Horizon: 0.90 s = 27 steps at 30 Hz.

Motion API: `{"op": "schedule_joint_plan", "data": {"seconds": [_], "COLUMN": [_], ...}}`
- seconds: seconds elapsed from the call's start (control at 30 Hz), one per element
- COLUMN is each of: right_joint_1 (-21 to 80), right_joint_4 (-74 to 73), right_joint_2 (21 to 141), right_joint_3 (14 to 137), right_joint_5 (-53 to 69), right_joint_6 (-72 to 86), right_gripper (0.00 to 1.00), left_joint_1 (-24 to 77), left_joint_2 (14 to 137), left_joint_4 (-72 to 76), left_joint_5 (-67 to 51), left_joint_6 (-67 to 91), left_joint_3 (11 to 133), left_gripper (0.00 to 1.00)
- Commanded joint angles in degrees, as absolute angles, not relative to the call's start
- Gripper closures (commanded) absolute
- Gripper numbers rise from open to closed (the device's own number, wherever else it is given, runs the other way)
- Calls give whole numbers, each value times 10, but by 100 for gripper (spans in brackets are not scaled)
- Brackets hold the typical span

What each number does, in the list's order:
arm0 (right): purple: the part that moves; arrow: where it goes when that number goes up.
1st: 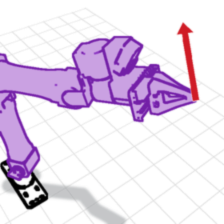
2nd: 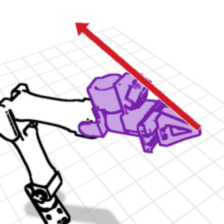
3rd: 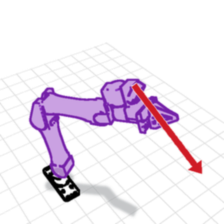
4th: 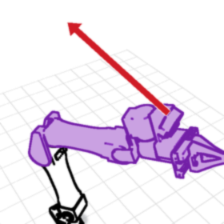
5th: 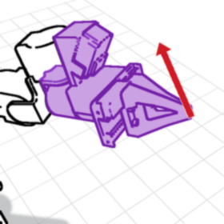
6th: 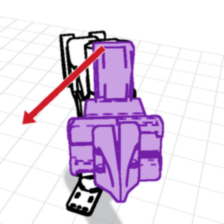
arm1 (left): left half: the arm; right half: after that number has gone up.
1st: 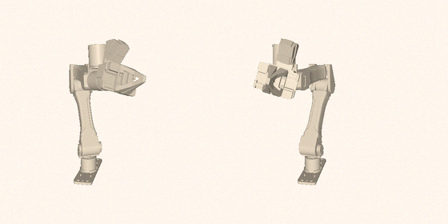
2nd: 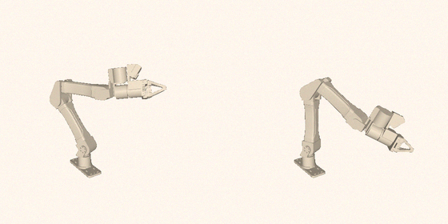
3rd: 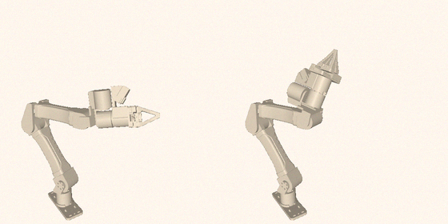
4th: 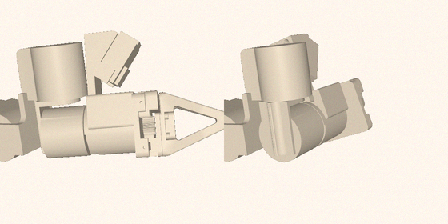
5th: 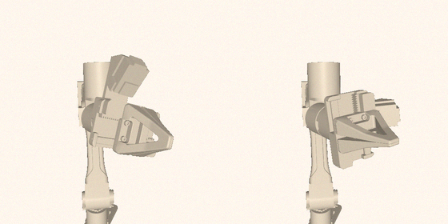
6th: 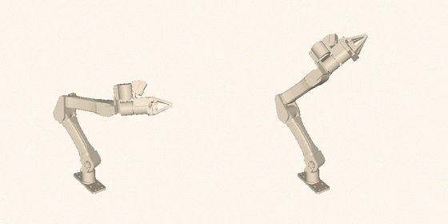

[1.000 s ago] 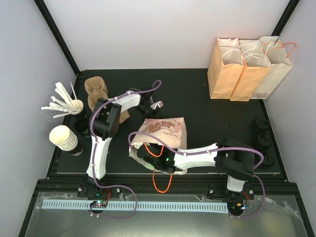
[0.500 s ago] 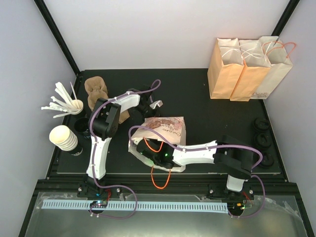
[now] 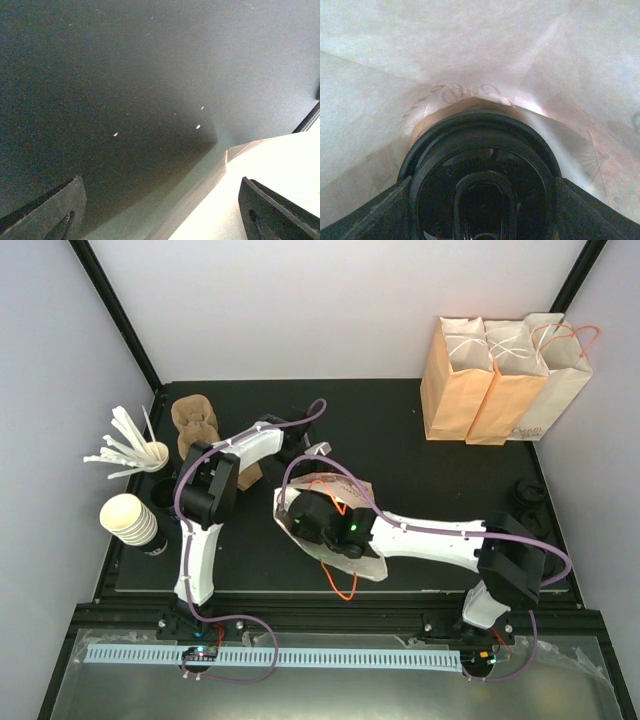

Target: Pack the takeout coffee

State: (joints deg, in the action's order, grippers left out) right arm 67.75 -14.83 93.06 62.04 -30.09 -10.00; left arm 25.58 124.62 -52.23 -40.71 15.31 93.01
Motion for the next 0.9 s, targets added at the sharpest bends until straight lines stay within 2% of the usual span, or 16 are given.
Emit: {"op": "schedule_joint_plan", "data": {"seconds": [0.0, 0.07, 0.13, 0.5, 0.6, 0.87], "right_joint_1": [645, 644, 642, 643, 644, 646], "right_joint_4": [-282, -315, -354, -431, -432, -465], "right_joint_2": [928, 935, 940, 967, 956, 919], "right_joint_3": [659, 679, 694, 712, 713, 753], "right_joint_5": [-274, -245, -221, -178, -181, -201], "right_joint_6": [-56, -48, -39, -22, -16, -9], "right_gripper": [61, 61, 61, 57, 41, 26], "left_joint_1": [262, 259, 256, 267, 267, 268], "left_joint_2": [1203, 1200, 1199, 1182, 1174, 1176], "left_joint_4": [-590, -581, -574, -507, -494, -492], "left_joint_5": [-424, -422, -422, -467, -470, -469], "left_joint_6": [163, 172, 180, 174, 178, 176], "left_joint_3": [959, 969, 970, 844, 828, 826], "left_gripper": [12, 4, 1, 4, 4, 4]}}
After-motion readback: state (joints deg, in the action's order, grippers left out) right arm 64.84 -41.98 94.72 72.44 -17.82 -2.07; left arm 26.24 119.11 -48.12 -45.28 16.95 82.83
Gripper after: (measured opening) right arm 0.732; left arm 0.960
